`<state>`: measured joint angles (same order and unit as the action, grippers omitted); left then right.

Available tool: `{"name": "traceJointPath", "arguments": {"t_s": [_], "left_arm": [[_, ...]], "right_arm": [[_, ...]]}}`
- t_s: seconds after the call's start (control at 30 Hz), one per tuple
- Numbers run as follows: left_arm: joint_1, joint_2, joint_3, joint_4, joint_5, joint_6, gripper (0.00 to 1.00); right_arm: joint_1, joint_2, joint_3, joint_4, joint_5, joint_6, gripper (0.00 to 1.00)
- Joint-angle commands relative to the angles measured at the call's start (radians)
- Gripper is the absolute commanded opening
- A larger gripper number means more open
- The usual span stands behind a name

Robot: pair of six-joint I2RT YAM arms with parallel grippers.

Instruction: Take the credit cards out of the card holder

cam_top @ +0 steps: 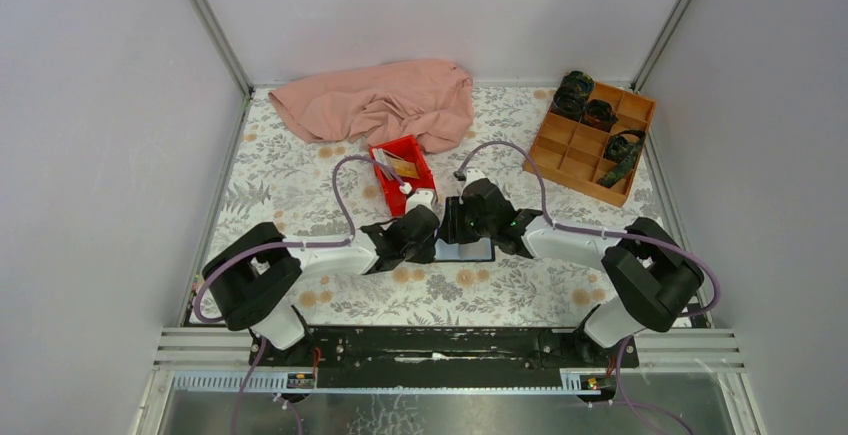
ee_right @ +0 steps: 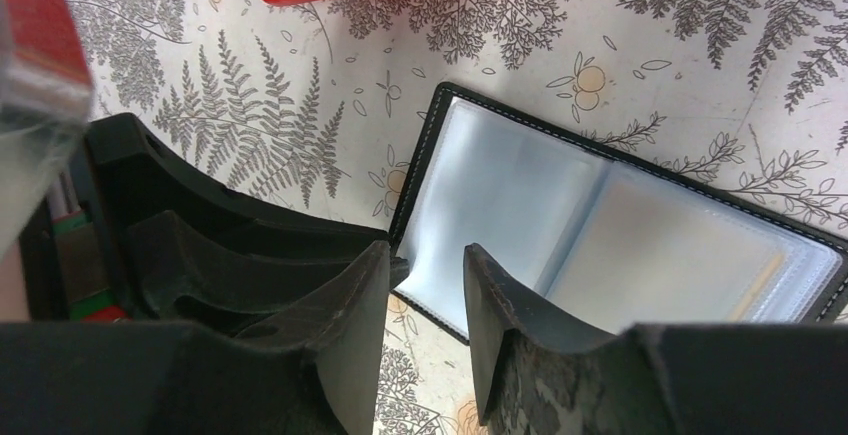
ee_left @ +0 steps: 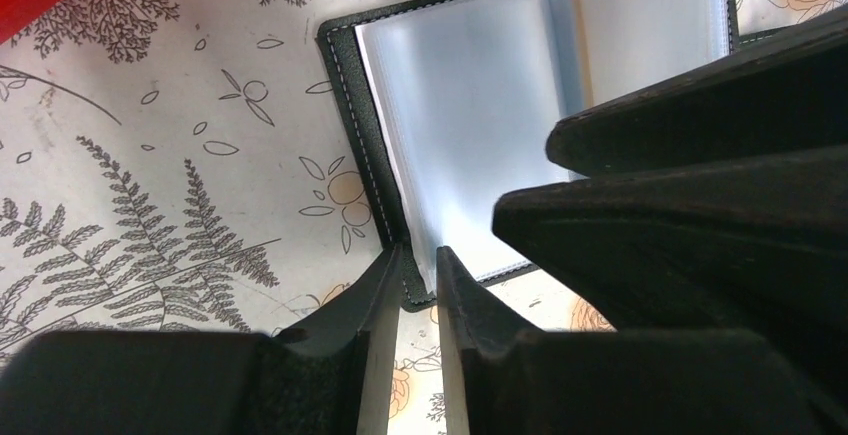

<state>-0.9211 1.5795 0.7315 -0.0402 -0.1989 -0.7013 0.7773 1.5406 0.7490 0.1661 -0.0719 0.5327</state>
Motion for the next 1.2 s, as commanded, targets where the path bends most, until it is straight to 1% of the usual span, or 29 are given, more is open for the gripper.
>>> {"name": "traceJointPath", "arguments": {"t_s": [0.0,0.07,0.17,0.27,0.57,0.93,1.17], "left_arm": [[-0.002,-0.036,-0.021,0.029,-0.015,-0.003,0.25],[-0.003,-0.029,-0.018,0.033,-0.012,-0.002,0.26],[-0.002,-0.017,-0.008,0.033,-0.006,0.004,0.25],[-0.002,-0.016,-0.009,0.034,-0.009,0.005,0.25],[-0.003,0.006,0.002,0.039,0.001,0.008,0.25],[-0.002,0.023,0.017,0.038,0.005,0.011,0.25],[-0.003,0.024,0.014,0.041,0.009,0.011,0.25]], "right_arm": [[0.005,-0.095,0.027,-0.019,0.053,-0.001,0.42],[-0.025,-0.121,0.016,-0.057,0.047,-0.012,0.46],[-0.123,-0.145,-0.052,-0.038,-0.034,0.003,0.53],[-0.142,-0.157,-0.096,-0.052,-0.033,-0.011,0.58],[-0.141,-0.153,-0.192,-0.001,-0.059,0.009,0.59],[-0.142,-0.189,-0.201,-0.043,-0.006,-0.007,0.60],[-0.142,-0.187,-0.210,-0.041,-0.013,-0.008,0.61]]}}
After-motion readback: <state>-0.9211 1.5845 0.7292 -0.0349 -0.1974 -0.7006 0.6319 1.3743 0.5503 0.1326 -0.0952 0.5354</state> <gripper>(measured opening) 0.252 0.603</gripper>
